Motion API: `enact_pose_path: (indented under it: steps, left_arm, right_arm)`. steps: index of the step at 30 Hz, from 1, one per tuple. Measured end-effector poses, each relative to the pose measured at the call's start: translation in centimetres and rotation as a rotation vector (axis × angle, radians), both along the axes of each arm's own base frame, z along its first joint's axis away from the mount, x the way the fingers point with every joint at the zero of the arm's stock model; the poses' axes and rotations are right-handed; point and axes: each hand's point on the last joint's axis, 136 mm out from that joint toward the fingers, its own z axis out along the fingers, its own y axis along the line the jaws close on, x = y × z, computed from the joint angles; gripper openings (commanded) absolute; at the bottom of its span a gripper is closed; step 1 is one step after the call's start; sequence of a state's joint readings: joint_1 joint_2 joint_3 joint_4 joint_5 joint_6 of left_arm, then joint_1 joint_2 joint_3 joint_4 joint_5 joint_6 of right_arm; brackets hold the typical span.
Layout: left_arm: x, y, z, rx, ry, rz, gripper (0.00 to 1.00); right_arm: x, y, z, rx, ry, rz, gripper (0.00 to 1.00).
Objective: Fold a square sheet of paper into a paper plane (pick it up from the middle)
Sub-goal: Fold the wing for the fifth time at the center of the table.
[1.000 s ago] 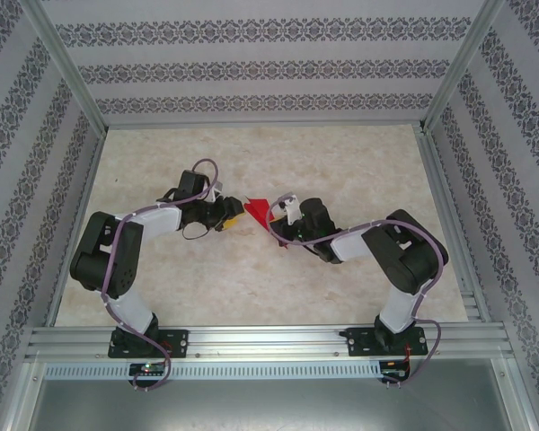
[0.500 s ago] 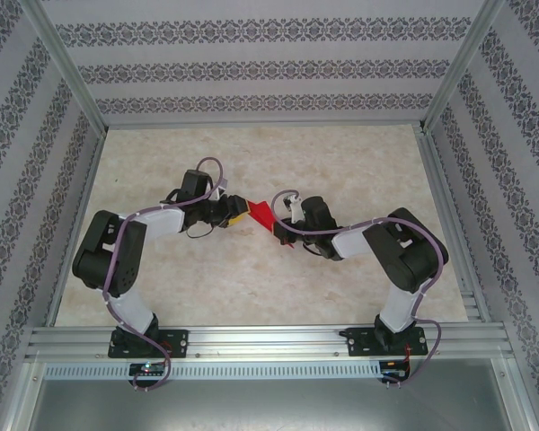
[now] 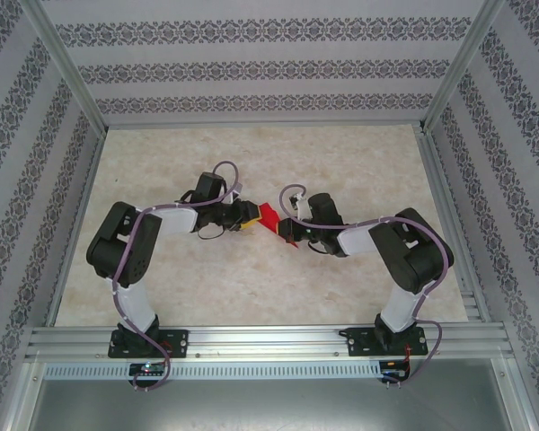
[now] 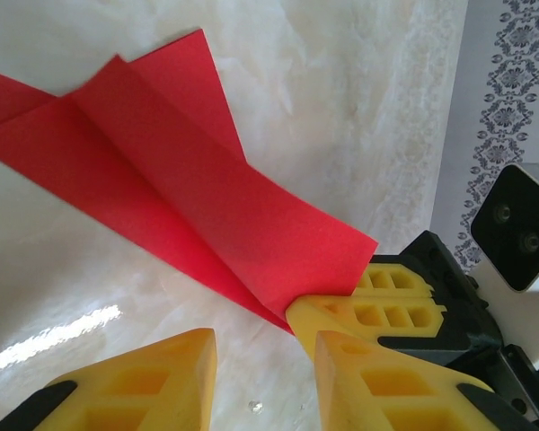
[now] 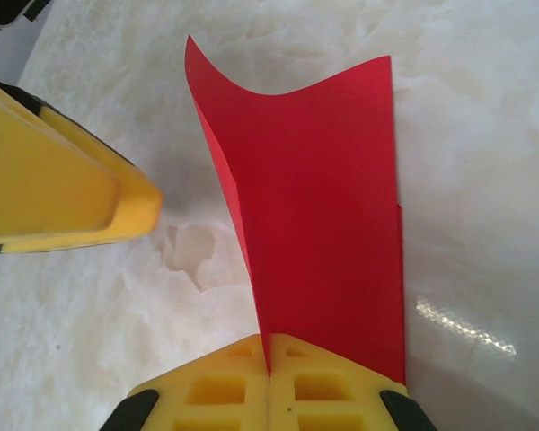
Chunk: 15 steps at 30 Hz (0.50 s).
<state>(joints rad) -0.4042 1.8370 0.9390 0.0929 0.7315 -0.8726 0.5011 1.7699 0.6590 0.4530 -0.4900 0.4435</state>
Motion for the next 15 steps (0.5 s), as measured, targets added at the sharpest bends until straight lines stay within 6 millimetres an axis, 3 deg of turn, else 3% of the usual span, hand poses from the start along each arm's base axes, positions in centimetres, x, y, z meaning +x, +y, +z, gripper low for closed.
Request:
enact_pose_path:
  steps: [15]
  left_arm:
    - [0.7,-1.1,0.4,-0.036,-0.045,-0.026,0.3]
  right_arm:
    - [-0.5,0.5,-1.5,0.045,0.107,0.032,0.0]
